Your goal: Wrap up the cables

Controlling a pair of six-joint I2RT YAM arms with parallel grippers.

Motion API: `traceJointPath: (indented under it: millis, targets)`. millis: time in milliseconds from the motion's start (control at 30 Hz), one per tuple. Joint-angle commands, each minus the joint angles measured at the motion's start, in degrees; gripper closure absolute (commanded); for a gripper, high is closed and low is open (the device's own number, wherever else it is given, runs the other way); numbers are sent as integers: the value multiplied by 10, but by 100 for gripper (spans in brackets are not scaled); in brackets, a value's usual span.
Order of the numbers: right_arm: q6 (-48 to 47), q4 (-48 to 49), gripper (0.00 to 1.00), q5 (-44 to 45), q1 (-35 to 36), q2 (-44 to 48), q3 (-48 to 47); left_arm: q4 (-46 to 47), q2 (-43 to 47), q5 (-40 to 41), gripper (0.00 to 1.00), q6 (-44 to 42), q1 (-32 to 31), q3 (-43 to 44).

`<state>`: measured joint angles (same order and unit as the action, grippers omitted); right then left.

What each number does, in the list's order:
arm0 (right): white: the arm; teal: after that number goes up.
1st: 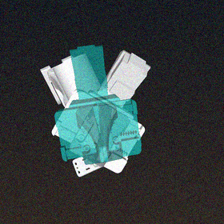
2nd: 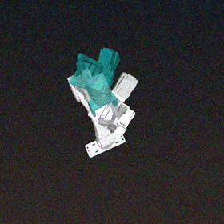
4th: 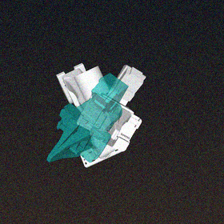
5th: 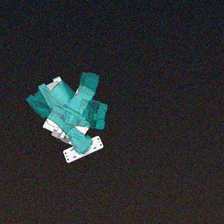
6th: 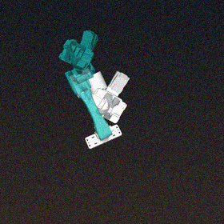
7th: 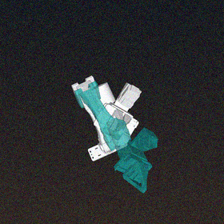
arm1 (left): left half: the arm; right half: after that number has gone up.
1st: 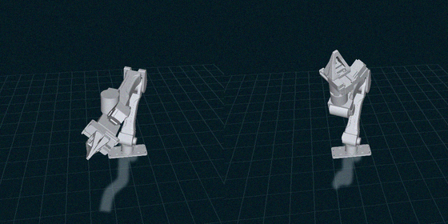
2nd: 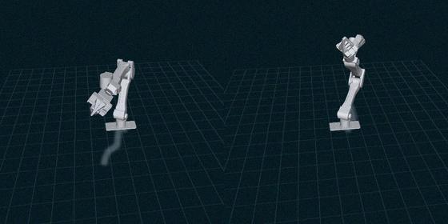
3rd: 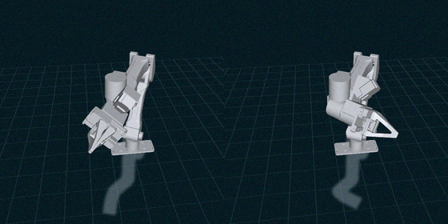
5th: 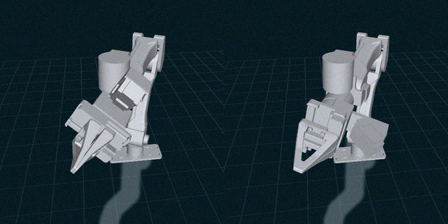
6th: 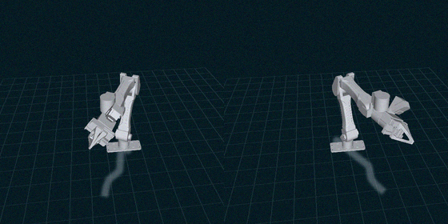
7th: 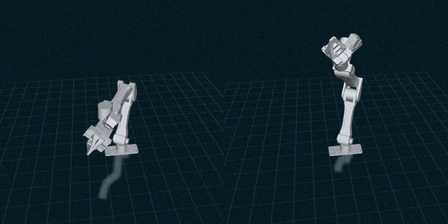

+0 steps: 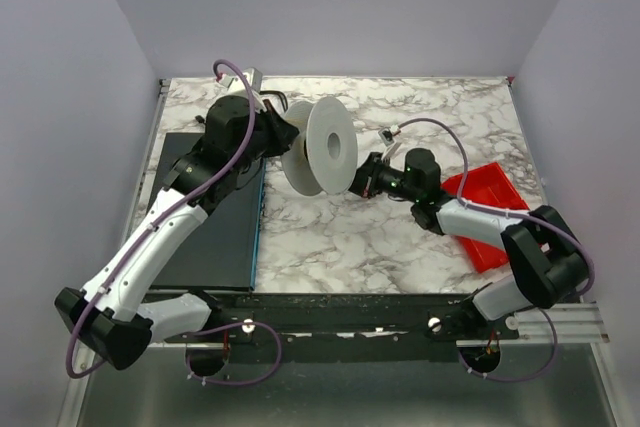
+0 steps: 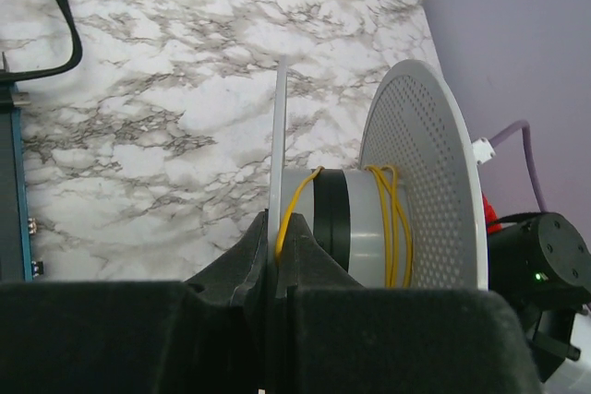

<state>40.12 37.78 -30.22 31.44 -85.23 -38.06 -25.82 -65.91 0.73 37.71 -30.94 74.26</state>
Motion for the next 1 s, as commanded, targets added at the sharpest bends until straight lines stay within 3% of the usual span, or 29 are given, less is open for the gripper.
traceJointPath:
  millis: [0,200,433,600,967]
  targets:
    - [47,33,99,60,8,-24,15,63,-16,119,100,60,-22,-5]
    - [111,60,99,123,23,-62,35,6,-96,301,100,89,-69,53]
    - [179,134,99,126,35,-135,40,-60,-200,410,100,124,-115,139]
    - [188,139,99,125,37,-160,35,-89,-264,465,100,97,-137,196]
    - [184,135,99,146,38,-162,54,-73,-346,539,100,-7,-173,228]
